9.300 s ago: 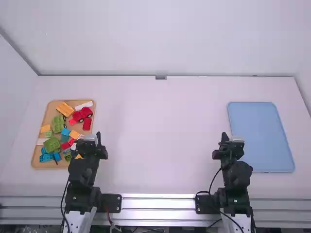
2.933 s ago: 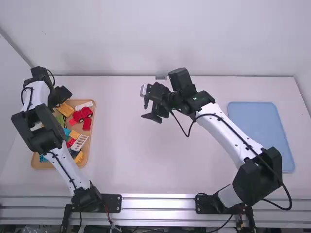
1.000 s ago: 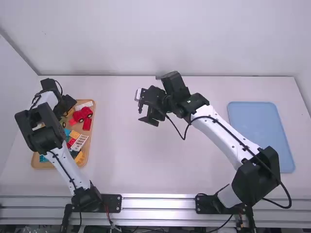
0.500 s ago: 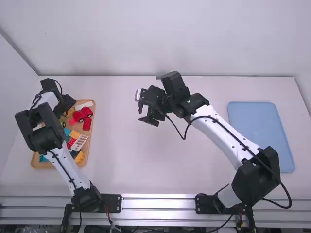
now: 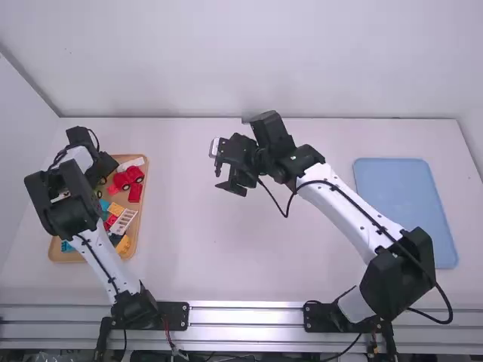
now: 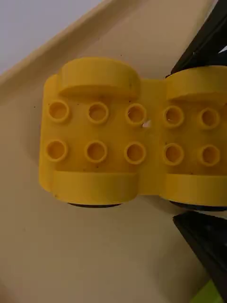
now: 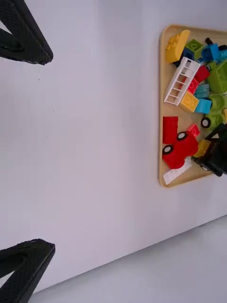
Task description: Assemble lego blocks to make yellow taxi
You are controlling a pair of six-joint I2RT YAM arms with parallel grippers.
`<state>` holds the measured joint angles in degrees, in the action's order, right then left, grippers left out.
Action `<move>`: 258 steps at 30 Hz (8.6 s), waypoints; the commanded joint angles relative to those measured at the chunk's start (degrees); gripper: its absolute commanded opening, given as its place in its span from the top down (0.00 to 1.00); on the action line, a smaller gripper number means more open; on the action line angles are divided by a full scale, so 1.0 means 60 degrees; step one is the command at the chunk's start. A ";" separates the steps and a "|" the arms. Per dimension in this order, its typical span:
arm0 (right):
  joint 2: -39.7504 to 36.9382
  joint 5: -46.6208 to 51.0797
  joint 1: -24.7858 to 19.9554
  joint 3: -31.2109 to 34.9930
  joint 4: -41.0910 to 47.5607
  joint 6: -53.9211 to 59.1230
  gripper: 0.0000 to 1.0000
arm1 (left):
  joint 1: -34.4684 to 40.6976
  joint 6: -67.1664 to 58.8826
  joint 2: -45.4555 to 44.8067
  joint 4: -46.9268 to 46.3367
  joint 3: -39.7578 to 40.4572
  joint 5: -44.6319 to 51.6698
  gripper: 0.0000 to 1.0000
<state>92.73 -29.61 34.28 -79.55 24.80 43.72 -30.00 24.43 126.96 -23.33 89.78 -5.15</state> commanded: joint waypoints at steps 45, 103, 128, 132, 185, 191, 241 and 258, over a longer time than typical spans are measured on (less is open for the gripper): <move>-0.0171 0.0579 -0.0412 -0.0178 0.0466 -0.0419 0.01 | 0.0018 -0.1650 -0.2594 -0.1137 -0.0448 -0.0036 0.57; -0.1045 -0.4339 -0.4331 0.1636 0.0393 -0.0036 0.01 | 0.9005 -1.4735 -0.3960 0.1053 -0.6069 0.4750 0.71; -0.1045 -0.4342 -0.4328 0.1639 0.0433 -0.0080 0.01 | 0.8969 -1.3967 -0.4036 0.0543 -0.5679 0.4688 0.01; -0.1045 -0.4484 -0.4328 0.1636 0.0426 -0.0080 0.02 | 0.8659 -1.3952 -0.4648 -0.0678 -0.5085 0.4809 0.01; -0.1035 -0.1253 -0.0470 0.1628 -0.2109 -0.1038 0.01 | -0.0251 0.0353 -0.5475 -0.2816 -0.3592 0.0291 0.03; -0.1035 -0.1038 -0.0481 0.1628 -0.2106 -0.1067 0.01 | -0.0251 0.1486 -0.3665 -0.3209 -0.2845 0.0284 0.13; -0.1027 -0.0801 -0.0474 0.1639 -0.2065 -0.1042 0.01 | -0.0248 0.1351 -0.3450 -0.0805 -0.4492 0.0681 0.49; -0.1027 -0.0772 -0.0474 0.1643 -0.2022 -0.1042 0.01 | 0.0444 0.1395 -0.3446 -0.1100 -0.4725 0.0670 0.48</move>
<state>88.31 -34.28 31.48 -70.00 12.40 37.63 -28.18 33.21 106.41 -29.36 62.28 -1.48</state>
